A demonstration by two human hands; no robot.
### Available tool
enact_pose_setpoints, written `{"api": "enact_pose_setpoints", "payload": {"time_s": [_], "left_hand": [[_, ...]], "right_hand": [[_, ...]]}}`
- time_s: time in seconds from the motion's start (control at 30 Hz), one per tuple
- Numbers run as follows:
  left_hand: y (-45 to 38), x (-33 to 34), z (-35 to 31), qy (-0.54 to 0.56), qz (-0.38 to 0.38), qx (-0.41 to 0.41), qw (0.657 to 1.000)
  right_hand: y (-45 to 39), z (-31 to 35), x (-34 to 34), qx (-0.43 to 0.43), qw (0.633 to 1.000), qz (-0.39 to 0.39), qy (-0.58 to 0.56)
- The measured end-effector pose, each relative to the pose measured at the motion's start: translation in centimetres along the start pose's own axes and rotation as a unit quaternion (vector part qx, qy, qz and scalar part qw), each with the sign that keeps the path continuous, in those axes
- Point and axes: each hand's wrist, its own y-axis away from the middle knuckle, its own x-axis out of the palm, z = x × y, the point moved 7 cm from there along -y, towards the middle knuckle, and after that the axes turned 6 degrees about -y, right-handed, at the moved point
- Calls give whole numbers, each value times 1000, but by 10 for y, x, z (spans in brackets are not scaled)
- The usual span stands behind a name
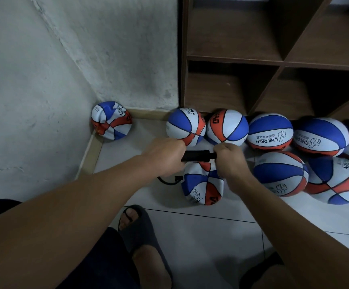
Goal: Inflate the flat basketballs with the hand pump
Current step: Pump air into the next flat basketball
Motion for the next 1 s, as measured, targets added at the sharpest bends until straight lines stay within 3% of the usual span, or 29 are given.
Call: {"api": "enact_pose_setpoints", "payload": {"time_s": [0.23,0.37,0.63,1.0], "left_hand": [[0,7,31,41,29,-35,998],[-1,10,18,25,34,-23,999],[7,26,7,-25,82,1,996],[6,13,-2,-11,24,12,1000]], "right_hand": [[-33,-8,-73,63,995,-66,-49],[-26,-9,-48,25,994,-62,83],[17,-23,16,-1,1000,-21,12],[11,-9,15,-10,1000,18,-10]]}}
